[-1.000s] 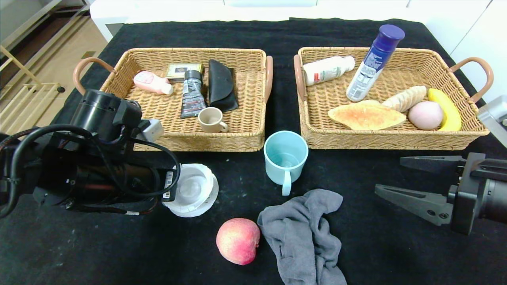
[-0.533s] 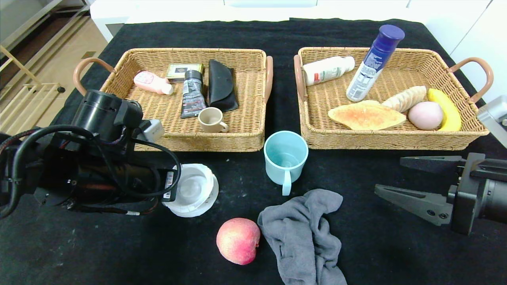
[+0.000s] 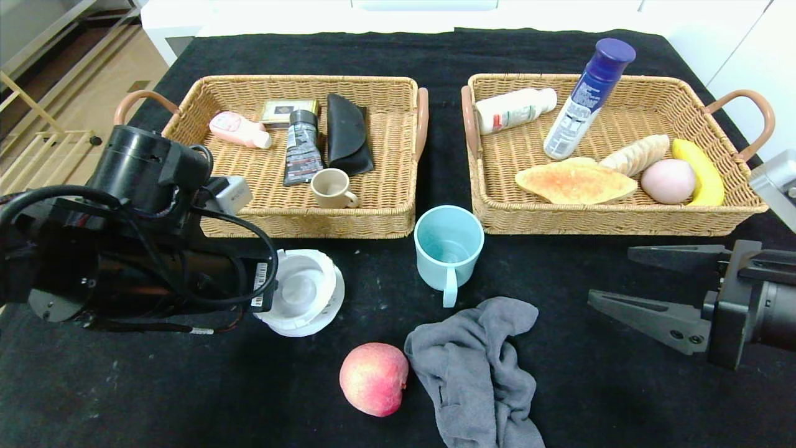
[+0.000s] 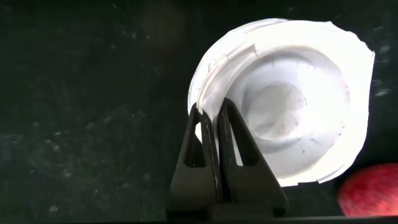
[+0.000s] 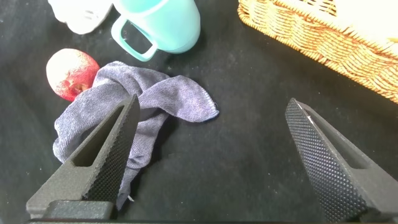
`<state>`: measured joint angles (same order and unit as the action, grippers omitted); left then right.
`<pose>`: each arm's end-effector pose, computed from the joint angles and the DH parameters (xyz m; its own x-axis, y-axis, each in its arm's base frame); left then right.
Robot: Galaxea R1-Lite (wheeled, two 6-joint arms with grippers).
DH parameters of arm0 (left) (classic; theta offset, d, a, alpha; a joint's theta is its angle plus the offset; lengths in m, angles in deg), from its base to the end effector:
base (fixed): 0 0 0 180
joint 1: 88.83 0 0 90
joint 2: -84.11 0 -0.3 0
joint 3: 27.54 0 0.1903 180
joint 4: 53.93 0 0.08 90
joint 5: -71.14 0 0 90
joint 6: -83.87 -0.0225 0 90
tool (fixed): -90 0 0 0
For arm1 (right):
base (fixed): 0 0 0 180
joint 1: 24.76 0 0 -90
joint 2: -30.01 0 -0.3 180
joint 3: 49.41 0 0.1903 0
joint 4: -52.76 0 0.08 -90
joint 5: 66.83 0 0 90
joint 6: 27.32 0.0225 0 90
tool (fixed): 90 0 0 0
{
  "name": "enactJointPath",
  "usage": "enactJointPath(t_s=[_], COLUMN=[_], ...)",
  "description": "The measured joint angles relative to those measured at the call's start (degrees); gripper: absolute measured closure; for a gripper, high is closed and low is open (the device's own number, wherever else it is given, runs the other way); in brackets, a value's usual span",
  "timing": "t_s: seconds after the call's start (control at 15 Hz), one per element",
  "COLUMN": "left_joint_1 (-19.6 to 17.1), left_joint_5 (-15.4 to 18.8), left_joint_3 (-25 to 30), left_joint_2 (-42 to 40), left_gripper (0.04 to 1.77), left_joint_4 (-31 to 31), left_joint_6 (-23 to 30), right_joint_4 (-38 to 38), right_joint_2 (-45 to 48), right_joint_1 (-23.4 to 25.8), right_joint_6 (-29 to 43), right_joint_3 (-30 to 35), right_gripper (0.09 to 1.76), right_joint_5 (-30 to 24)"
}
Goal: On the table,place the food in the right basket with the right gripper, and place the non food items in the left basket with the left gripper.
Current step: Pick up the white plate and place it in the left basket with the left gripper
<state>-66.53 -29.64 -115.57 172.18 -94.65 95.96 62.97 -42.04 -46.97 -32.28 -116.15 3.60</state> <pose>0.2399 -0.0938 0.2330 0.7594 -0.1093 -0.6414 0.1098 0.9932 -0.0392 0.1773 0.0805 0.2407 0.7139 0.6533 -0.2521 -0.6739 0.7388 0.0060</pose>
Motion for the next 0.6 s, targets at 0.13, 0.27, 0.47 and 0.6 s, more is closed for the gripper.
enactJointPath(t_s=[0.13, 0.27, 0.47, 0.6], left_joint_1=[0.2, 0.3, 0.1, -0.5], left_joint_5=[0.0, 0.0, 0.0, 0.0], left_joint_3=[-0.5, -1.2, -2.4, -4.7], left_joint_2=[-2.3, -4.5, -7.0, -7.4], left_gripper=[1.67, 1.67, 1.67, 1.67], left_joint_4=[-0.1, -0.4, 0.0, 0.1], left_joint_6=[-0.1, -0.1, 0.0, 0.1], right_joint_4=[0.0, 0.0, 0.0, 0.0], right_joint_2=[-0.1, -0.2, -0.4, -0.5], right_joint_1=[0.0, 0.0, 0.0, 0.0], right_joint_6=[0.0, 0.0, 0.0, 0.0], right_joint_3=[0.0, 0.0, 0.0, 0.0], right_gripper=[0.14, 0.14, 0.14, 0.14], right_joint_5=[0.0, 0.0, 0.0, 0.0])
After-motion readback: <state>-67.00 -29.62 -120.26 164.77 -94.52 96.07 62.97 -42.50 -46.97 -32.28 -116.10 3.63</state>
